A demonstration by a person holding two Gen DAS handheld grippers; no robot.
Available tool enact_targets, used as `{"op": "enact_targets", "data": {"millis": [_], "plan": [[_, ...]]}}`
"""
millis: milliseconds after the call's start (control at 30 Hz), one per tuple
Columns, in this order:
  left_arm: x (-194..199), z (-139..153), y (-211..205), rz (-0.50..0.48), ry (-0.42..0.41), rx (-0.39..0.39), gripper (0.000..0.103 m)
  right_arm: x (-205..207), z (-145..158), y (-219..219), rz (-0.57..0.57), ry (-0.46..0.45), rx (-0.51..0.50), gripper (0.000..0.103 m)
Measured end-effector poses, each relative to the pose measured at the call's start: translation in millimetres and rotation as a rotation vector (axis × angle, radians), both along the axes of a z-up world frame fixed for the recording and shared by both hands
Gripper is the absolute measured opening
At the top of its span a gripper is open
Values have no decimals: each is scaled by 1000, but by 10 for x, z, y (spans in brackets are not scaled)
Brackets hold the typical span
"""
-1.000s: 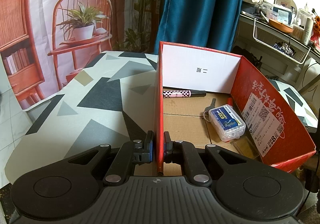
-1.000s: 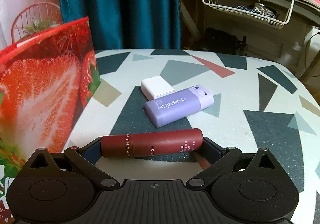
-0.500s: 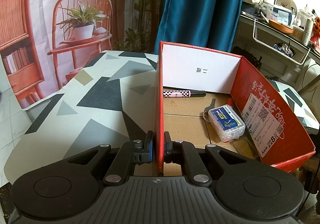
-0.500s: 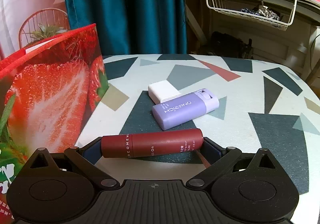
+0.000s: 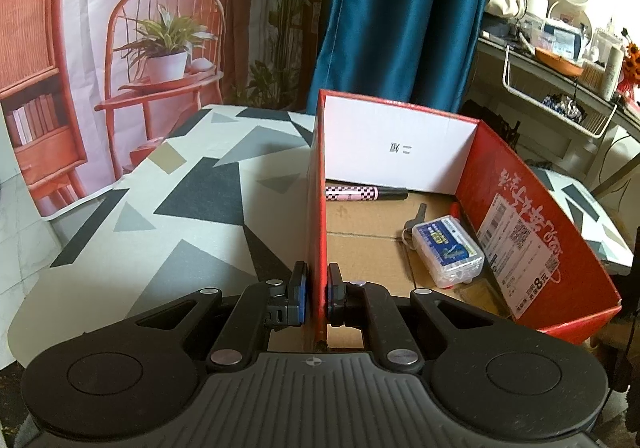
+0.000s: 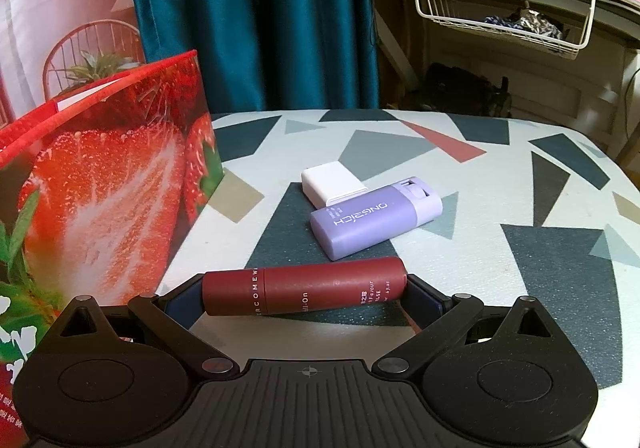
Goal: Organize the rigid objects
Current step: 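Carry the red tube into the red box and open the right gripper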
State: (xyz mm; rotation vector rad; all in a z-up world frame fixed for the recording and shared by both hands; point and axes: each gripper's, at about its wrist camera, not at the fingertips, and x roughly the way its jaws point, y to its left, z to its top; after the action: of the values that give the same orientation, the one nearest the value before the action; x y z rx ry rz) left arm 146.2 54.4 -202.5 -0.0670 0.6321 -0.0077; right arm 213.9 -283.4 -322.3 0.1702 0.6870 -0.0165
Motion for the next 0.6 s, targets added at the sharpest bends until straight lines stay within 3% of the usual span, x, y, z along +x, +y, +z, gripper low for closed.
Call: {"op": "enact_targets", "data": {"millis": [433,533,600], "plan": [[-44,12,-1,-8,-22,-8,10,-16,32,-1,-4,-9,7,99],[-45,13,1,-8,-22,-8,10,-13,107,23,2,2,9,99],[-46,12,3,-9,-23,-5,10,-23,235,29,16,-36,29,99]]}}
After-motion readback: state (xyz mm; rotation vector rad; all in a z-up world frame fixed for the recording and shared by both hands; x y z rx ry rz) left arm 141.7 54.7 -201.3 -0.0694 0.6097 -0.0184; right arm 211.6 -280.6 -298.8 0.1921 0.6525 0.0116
